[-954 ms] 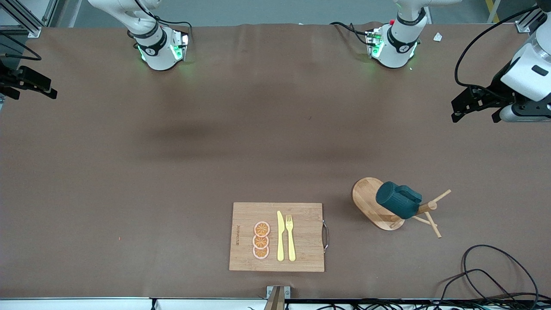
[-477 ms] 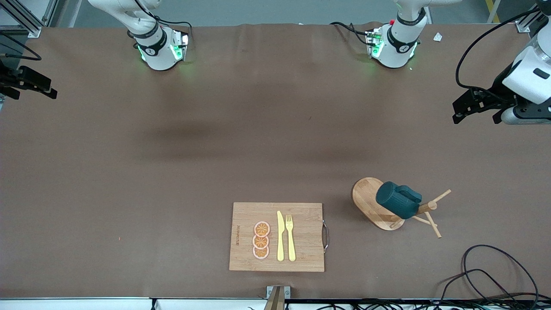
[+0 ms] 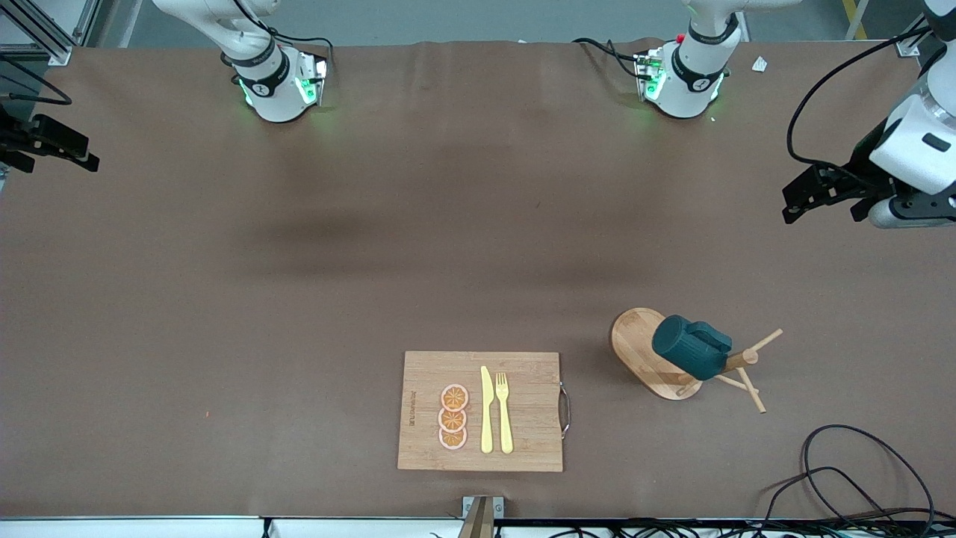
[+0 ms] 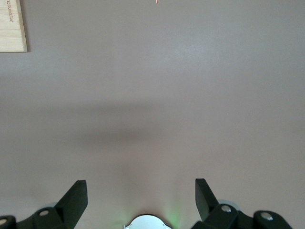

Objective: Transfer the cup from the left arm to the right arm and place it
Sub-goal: 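Move the left gripper toward the teal mug on the wooden stand, then lower the left gripper around the teal mug's body on the stand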

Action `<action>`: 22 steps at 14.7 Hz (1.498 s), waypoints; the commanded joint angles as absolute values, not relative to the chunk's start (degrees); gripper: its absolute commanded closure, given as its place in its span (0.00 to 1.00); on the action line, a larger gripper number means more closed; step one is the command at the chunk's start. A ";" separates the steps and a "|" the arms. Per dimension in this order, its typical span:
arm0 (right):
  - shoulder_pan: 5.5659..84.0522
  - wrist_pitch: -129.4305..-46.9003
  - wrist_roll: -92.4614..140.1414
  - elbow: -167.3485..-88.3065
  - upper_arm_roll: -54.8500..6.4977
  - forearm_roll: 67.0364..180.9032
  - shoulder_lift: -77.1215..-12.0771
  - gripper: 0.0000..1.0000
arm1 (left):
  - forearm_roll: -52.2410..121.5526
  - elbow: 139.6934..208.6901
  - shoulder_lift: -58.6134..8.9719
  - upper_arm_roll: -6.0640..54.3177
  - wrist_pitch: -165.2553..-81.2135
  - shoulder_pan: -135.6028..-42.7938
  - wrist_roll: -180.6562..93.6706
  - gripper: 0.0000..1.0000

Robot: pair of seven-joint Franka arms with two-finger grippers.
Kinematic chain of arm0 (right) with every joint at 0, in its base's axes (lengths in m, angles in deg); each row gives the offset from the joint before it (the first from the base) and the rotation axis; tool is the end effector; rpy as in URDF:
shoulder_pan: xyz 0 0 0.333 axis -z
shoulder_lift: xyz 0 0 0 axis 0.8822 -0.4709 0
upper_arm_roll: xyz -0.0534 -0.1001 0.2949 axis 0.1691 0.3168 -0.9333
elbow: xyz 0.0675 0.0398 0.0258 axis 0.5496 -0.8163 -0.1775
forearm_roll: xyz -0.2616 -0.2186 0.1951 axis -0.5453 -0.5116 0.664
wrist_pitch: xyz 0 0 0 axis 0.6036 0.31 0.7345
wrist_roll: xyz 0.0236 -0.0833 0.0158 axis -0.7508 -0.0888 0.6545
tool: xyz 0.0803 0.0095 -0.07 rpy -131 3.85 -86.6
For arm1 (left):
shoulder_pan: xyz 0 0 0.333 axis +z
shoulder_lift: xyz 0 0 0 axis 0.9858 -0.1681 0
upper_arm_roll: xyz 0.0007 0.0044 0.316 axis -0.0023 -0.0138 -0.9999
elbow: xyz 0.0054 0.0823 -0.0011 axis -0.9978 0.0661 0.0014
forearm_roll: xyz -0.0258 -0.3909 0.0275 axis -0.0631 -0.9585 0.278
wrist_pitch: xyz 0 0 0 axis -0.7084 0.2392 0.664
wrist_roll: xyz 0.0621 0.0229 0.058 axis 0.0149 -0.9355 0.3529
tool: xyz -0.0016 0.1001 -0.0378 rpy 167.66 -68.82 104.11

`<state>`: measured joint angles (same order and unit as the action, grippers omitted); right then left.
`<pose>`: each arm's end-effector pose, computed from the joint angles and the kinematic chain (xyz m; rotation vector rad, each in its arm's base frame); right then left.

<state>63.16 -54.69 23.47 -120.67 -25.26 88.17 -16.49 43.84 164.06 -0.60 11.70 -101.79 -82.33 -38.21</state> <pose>0.5121 -0.0498 0.6423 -3.1050 0.0221 0.1359 0.5664 -0.0767 0.6246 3.1242 0.1066 0.1254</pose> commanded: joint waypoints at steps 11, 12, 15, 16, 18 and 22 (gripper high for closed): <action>63.84 -54.37 23.20 -121.18 -25.76 88.00 -15.60 0.00 | 40.22 158.68 -7.72 11.95 -101.26 -82.96 -6.14 0.00; 63.84 -54.37 23.20 -121.18 -25.76 88.00 -15.60 0.00 | 40.13 158.68 -8.16 11.95 -101.26 -82.87 -2.69 0.00; 63.84 -54.37 23.20 -121.18 -25.76 88.00 -15.60 0.00 | 37.94 157.45 -11.05 11.95 -101.34 -82.26 8.38 0.00; 63.84 -54.37 23.20 -121.18 -25.76 88.00 -15.60 0.00 | 36.98 157.10 -12.02 11.78 -101.61 -82.17 11.29 0.00; 63.84 -54.37 23.20 -121.18 -25.76 88.00 -15.60 0.00 | 33.12 153.34 -15.26 11.34 -101.61 -81.82 17.44 0.00; 63.84 -54.28 23.20 -121.18 -25.76 88.00 -15.60 0.00 | 32.31 149.45 -18.80 11.34 -103.61 -80.16 20.36 0.00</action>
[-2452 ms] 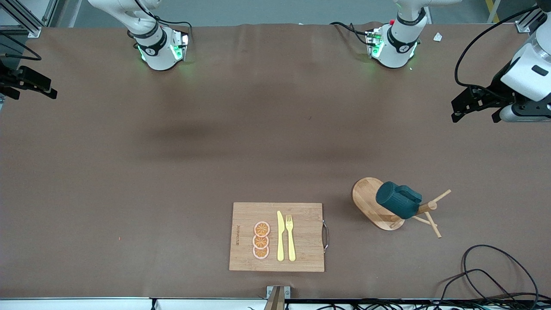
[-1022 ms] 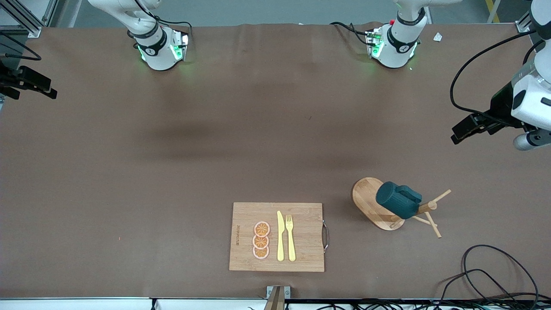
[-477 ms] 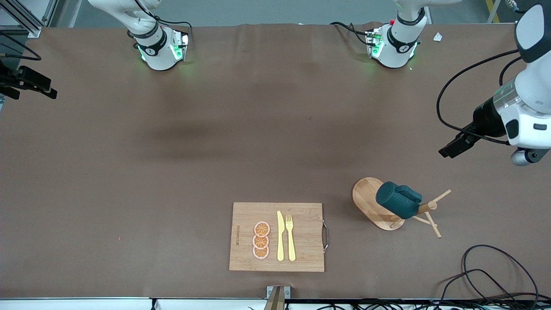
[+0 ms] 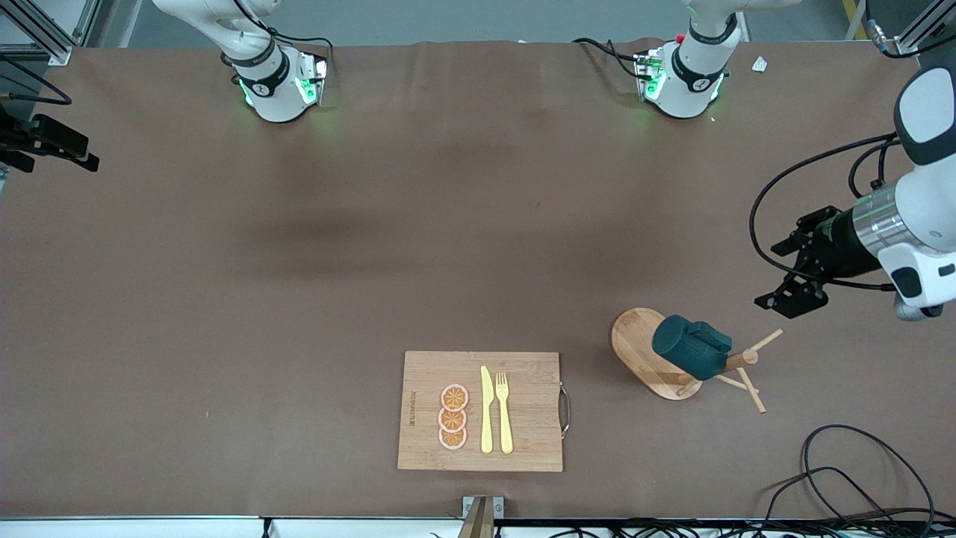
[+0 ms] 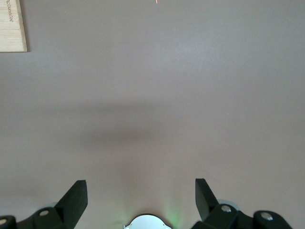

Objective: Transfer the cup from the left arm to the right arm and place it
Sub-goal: 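Lower the left gripper around the teal mug's body on the stand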

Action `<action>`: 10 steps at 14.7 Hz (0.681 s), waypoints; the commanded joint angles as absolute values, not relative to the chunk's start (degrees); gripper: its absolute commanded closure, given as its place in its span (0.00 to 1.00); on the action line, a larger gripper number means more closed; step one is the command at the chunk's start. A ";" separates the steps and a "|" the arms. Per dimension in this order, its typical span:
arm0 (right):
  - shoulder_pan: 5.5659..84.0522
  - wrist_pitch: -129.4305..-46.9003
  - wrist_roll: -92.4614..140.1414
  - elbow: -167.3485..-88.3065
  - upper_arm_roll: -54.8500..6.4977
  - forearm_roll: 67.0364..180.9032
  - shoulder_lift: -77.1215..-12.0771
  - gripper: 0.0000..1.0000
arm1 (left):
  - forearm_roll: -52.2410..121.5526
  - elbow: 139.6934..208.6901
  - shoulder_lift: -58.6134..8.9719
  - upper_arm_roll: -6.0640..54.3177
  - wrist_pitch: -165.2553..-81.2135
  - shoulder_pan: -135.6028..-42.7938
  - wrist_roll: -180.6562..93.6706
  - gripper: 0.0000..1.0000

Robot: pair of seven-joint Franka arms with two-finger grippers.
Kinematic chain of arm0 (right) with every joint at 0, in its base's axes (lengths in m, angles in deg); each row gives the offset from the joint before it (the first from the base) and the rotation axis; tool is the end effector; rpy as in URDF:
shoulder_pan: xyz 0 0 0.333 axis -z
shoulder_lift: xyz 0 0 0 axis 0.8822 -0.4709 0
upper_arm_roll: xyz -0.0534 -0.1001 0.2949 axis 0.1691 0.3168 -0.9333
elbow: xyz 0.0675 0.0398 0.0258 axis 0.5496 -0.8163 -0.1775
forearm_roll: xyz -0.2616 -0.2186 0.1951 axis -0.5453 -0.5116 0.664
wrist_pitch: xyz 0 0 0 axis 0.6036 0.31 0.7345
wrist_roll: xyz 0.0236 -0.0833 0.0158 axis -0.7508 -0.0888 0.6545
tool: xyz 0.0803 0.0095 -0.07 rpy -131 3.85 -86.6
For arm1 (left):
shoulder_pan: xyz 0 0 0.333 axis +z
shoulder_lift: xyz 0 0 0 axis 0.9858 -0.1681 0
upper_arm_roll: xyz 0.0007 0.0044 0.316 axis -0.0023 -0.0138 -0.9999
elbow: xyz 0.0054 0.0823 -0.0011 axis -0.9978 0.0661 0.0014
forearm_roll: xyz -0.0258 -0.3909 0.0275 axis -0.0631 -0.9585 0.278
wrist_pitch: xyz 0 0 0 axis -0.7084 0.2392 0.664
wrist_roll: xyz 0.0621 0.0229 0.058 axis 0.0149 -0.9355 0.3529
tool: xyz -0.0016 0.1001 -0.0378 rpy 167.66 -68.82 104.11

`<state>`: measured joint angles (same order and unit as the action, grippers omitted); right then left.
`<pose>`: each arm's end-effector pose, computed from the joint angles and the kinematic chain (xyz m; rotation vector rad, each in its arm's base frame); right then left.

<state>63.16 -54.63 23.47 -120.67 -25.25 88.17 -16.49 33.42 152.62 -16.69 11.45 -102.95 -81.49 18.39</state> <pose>0.5120 -0.0499 0.6422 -3.1048 0.0224 0.1375 0.6484 -0.0843 0.5529 2.5246 1.5455 -0.1614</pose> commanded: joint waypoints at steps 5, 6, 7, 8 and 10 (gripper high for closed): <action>63.93 -54.28 23.20 -121.18 -25.76 88.00 -15.60 0.00 | 29.06 149.45 -22.83 11.34 -106.87 -78.04 22.92 0.00; 63.93 -54.28 23.20 -121.18 -25.67 88.00 -15.60 0.00 | 28.54 149.45 -23.62 11.60 -108.45 -78.21 23.61 0.00; 63.93 -54.28 23.20 -121.18 -25.67 88.00 -15.60 0.00 | 28.44 149.36 -24.15 11.86 -109.25 -78.39 25.27 0.00; 63.93 -54.28 23.20 -121.18 -25.67 88.00 -15.60 0.00 | 28.44 149.36 -24.77 12.47 -110.04 -78.83 26.77 0.00; 63.93 -54.28 23.20 -121.27 -25.67 88.00 -15.60 0.00 | 28.44 149.54 -25.21 12.83 -110.66 -80.06 28.63 0.00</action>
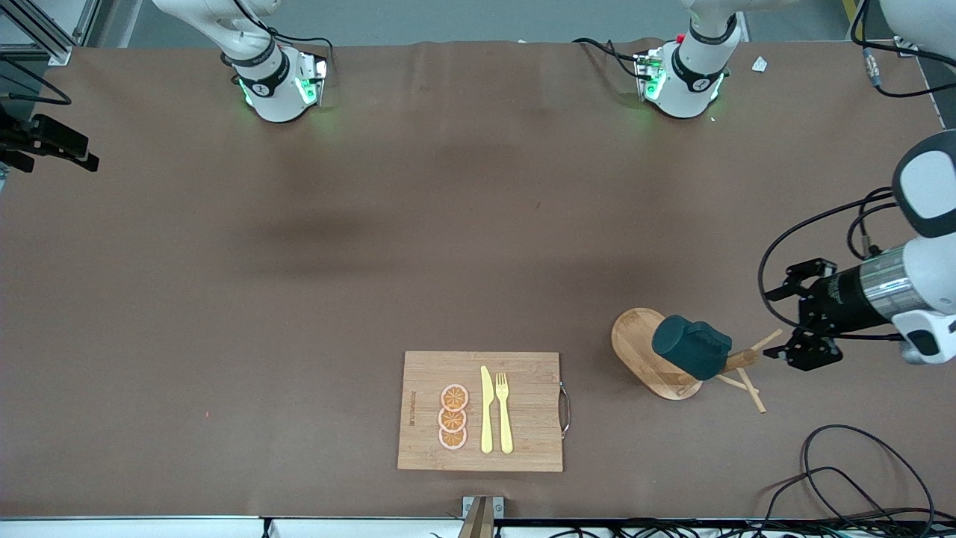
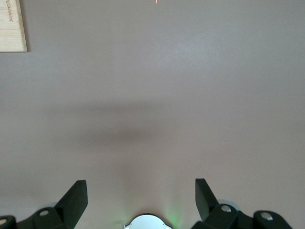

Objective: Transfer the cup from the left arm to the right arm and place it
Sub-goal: 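Lower the left gripper around the teal mug's body on the stand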

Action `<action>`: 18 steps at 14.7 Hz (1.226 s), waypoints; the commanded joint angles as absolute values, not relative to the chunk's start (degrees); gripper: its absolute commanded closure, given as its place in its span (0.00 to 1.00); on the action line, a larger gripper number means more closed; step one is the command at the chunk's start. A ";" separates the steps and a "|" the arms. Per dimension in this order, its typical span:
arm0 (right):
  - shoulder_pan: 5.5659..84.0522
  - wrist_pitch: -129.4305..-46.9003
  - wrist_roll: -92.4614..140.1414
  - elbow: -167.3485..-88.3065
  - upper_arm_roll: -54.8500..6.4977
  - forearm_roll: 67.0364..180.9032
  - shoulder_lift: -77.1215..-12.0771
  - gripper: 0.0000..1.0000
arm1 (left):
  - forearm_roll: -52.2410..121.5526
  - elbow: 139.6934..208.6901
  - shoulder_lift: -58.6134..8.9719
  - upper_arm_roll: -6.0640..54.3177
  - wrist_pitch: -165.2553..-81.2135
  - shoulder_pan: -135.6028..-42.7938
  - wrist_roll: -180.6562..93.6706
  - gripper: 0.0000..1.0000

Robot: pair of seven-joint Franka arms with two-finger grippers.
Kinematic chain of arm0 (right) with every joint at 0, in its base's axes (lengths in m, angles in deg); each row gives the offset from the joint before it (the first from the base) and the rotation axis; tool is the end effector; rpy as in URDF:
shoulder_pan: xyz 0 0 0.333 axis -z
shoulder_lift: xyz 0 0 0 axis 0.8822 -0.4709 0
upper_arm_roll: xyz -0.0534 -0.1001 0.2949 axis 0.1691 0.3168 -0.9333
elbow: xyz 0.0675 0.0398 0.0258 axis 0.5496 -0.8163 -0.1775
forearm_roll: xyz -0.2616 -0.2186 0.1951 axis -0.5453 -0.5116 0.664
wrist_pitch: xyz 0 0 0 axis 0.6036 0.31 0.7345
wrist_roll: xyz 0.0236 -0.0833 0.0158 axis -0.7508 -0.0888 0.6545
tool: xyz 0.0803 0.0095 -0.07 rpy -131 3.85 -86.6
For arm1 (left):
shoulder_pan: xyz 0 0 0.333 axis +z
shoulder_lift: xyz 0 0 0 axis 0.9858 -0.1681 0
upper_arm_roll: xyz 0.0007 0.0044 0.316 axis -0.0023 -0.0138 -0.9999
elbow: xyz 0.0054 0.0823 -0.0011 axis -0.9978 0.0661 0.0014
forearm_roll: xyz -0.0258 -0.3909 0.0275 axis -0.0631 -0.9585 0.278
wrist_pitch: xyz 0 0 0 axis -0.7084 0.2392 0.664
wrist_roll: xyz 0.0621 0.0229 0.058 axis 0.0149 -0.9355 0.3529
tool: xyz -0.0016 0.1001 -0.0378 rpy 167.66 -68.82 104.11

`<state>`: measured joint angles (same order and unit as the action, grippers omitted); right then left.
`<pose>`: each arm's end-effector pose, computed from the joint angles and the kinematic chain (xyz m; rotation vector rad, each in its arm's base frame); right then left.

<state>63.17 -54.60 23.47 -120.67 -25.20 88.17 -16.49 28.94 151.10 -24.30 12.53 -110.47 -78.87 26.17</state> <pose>0.5119 -0.0505 0.6421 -3.1046 0.0240 0.1383 0.6911 -0.0684 0.4905 2.2822 1.7477 -0.2298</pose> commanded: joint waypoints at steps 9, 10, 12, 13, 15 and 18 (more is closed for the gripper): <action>63.93 -54.28 23.20 -121.27 -25.67 88.00 -15.60 0.00 | 28.62 149.80 -29.78 12.92 -112.06 -80.68 25.56 0.00; 63.93 -54.28 23.20 -121.27 -25.67 88.00 -15.60 0.00 | 28.62 149.80 -30.39 12.92 -112.24 -80.76 25.55 0.00; 63.93 -54.28 23.20 -121.27 -25.67 88.00 -15.60 0.00 | 28.53 149.80 -31.10 12.92 -112.68 -80.85 25.55 0.00; 63.93 -54.28 23.20 -121.27 -25.67 88.00 -15.60 0.00 | 28.53 149.80 -31.36 13.01 -113.29 -80.85 25.55 0.00; 63.93 -54.28 23.20 -121.27 -25.67 88.00 -15.69 0.00 | 28.44 149.89 -32.68 13.01 -115.22 -81.03 25.55 0.00; 64.02 -54.28 23.20 -121.27 -25.67 88.00 -15.69 0.00 | 28.53 149.89 -34.09 13.18 -117.42 -81.12 25.47 0.00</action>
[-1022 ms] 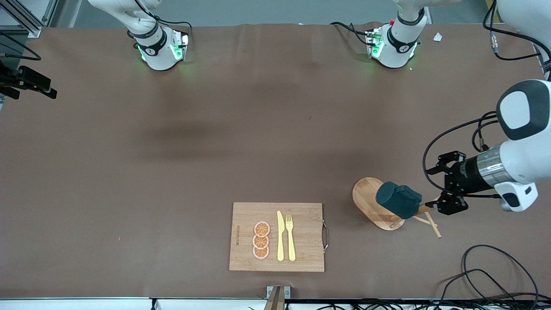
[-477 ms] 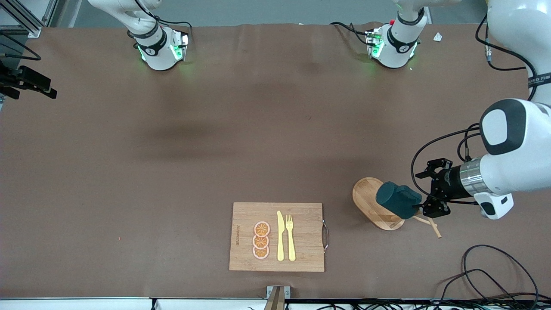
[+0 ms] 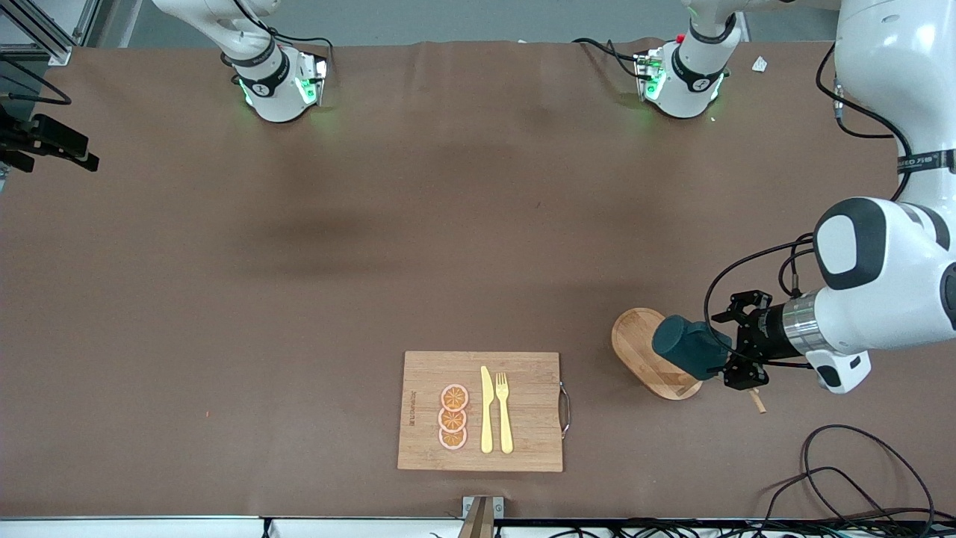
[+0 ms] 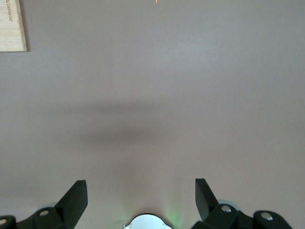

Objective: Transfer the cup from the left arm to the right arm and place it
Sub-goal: 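Lower the left gripper around the teal mug's body on the stand, then close the left gripper on the teal mug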

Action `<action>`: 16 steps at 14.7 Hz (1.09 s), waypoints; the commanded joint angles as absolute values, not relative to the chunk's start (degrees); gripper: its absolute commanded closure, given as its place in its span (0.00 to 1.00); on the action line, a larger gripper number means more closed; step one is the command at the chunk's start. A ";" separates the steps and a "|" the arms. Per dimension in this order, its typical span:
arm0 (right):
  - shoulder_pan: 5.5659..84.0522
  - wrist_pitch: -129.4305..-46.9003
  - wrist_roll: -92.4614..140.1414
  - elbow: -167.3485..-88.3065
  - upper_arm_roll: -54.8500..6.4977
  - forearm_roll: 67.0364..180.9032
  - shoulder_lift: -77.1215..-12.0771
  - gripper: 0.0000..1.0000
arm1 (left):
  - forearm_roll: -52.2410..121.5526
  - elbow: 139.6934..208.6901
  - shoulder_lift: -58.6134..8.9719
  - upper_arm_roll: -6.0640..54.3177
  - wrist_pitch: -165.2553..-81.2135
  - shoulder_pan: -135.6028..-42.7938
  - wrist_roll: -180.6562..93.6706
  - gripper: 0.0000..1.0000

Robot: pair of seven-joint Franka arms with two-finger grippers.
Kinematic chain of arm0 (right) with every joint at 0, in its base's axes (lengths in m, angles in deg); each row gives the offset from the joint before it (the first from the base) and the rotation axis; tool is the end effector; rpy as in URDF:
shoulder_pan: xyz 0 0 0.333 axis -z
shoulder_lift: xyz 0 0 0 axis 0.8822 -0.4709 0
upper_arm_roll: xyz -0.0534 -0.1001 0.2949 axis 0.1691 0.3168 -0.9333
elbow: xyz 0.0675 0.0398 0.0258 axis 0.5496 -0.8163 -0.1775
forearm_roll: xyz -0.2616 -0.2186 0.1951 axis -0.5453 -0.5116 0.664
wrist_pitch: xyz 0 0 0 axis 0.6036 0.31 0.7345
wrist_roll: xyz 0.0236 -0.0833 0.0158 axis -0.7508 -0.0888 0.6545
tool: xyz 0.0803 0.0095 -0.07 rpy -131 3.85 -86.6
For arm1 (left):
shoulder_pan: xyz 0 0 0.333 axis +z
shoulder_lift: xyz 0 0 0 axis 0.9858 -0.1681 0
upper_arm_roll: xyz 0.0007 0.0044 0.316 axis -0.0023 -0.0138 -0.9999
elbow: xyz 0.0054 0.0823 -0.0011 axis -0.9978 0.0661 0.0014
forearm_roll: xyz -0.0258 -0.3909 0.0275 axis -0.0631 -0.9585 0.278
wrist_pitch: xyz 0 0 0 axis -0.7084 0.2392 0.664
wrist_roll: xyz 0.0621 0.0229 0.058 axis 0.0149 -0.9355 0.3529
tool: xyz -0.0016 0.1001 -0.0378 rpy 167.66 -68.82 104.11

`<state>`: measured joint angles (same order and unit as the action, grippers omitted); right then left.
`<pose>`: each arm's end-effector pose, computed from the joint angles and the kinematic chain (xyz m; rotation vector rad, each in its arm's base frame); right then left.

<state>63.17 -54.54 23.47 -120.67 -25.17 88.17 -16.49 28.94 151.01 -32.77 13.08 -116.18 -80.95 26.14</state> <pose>0.5117 -0.0507 0.6421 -3.1043 0.0248 0.1399 0.7146 -0.0968 0.3962 2.3037 1.7511 -0.3003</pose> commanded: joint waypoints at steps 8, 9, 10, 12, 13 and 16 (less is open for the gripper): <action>64.02 -54.28 23.20 -121.27 -25.67 88.00 -15.69 0.00 | 28.62 149.98 -36.02 13.89 -121.82 -82.43 25.03 0.00; 63.93 -54.28 23.20 -121.27 -25.67 88.00 -15.69 0.00 | 28.62 150.06 -36.20 13.89 -122.17 -82.43 25.03 0.00; 64.02 -54.28 23.20 -121.27 -25.58 88.00 -15.69 0.00 | 28.71 150.07 -36.46 13.89 -122.26 -82.52 25.03 0.00; 64.02 -54.28 23.20 -121.27 -25.58 88.00 -15.69 0.00 | 28.79 150.07 -36.81 13.89 -122.44 -82.70 24.85 0.00; 64.02 -54.28 23.20 -121.27 -25.58 88.00 -15.69 0.00 | 28.79 150.15 -36.82 13.97 -122.44 -82.78 24.85 0.00; 64.02 -54.28 23.20 -121.27 -25.58 88.00 -15.69 0.00 | 28.71 150.42 -36.73 14.15 -122.44 -82.78 24.85 0.07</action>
<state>63.17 -54.53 23.47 -120.67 -25.08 88.17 -16.49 28.94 150.98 -35.43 13.95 -121.36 -82.39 25.59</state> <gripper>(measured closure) 0.000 0.009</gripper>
